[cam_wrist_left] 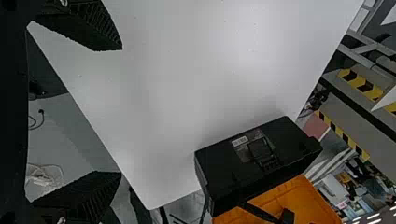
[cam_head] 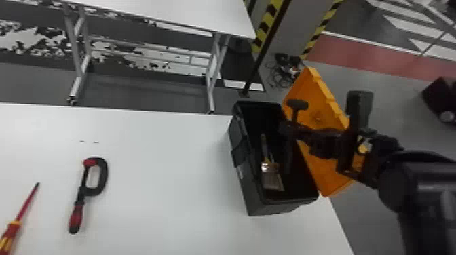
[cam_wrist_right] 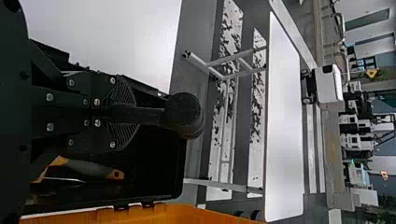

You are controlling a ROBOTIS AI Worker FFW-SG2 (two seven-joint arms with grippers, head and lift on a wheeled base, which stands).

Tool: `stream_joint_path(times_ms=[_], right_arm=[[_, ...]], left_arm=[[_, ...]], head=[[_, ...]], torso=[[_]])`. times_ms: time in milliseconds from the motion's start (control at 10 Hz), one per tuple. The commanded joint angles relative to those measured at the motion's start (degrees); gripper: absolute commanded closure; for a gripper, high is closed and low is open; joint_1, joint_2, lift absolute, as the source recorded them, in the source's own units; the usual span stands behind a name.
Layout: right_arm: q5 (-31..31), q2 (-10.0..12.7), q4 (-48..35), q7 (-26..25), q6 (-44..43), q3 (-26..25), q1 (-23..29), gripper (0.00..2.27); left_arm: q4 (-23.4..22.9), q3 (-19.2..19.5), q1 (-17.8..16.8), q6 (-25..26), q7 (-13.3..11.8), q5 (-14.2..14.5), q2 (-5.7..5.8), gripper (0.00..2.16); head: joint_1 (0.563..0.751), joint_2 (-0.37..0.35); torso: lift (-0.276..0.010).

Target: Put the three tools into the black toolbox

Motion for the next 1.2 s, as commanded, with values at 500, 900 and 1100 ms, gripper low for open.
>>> stream_joint_path(times_ms=[500, 900, 1100], right_arm=[[-2.89, 5.34, -6.85, 4.37, 15.94, -0.75, 3.64, 0.07], [-8.07, 17.20, -19.59, 4.37, 16.47, 1.54, 16.91, 0.08], [-9.92, 19.22, -20.47, 4.55, 16.29, 2.42, 19.81, 0.08]], left_arm=[[0.65, 1.05, 0.05, -1.75, 3.52, -0.04, -0.29, 0.05], [1.35, 3.07, -1.71, -3.16, 8.00, -0.04, -0.11, 0.08], [1.26, 6.94, -1.71, -2.81, 7.82, 0.05, -0.11, 0.09]], head=[[0.695, -0.350], [0.695, -0.194], [0.695, -0.065]], torso=[[-0.051], [-0.051], [-0.051]])
